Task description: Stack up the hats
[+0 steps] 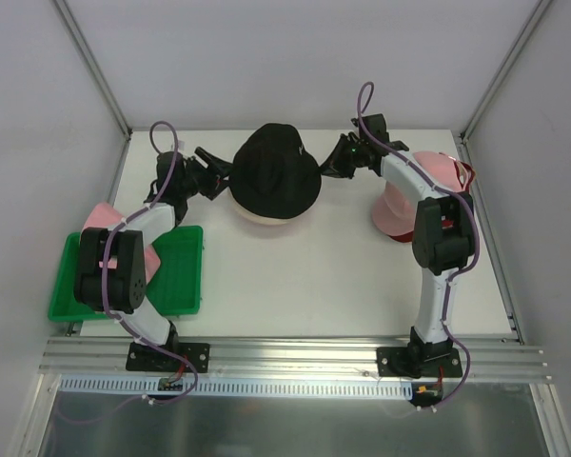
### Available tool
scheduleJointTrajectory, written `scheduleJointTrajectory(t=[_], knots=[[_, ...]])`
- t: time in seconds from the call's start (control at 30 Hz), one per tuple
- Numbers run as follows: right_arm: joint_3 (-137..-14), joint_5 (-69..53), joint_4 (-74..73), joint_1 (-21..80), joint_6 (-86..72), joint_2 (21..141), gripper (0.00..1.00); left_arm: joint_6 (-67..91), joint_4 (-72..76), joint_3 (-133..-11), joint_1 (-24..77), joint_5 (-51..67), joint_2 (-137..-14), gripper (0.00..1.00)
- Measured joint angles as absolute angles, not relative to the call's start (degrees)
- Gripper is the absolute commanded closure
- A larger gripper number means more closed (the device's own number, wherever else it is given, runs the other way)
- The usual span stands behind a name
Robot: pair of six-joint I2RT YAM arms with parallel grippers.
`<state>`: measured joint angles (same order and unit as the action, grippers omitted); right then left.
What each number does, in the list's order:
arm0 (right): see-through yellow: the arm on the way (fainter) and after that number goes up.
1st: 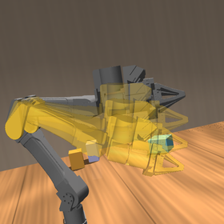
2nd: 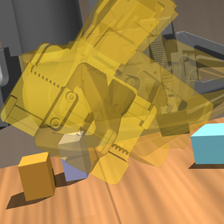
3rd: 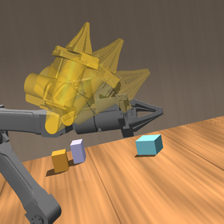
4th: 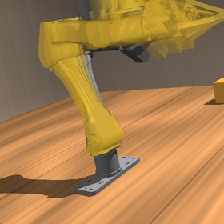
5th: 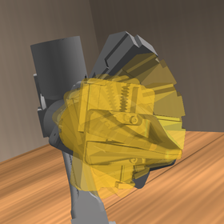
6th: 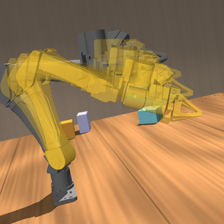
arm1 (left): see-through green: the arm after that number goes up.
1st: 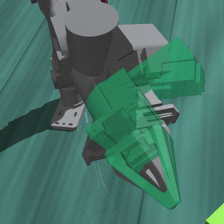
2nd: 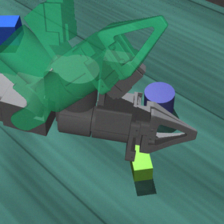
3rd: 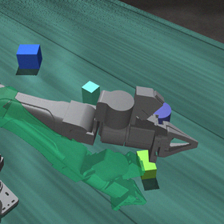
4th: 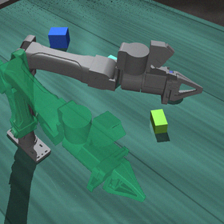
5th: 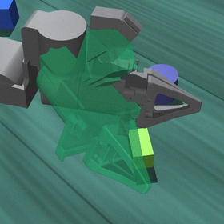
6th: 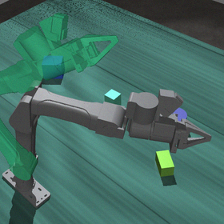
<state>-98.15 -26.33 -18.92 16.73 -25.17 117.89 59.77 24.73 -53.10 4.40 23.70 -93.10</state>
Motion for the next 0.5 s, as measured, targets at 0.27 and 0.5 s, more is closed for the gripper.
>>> scheduleJointTrajectory(t=[0.27,0.5], knots=[[-98.15,-26.3,-19.11,16.71,-24.97,118.39,1.0,62.02,28.21,-51.2,4.38,24.01,-93.69,0.76],[-98.15,-26.13,-19.38,16.62,-24.69,118.5,1.0,62.41,28.88,-50.61,4.03,24.14,-93.73,1.0]])
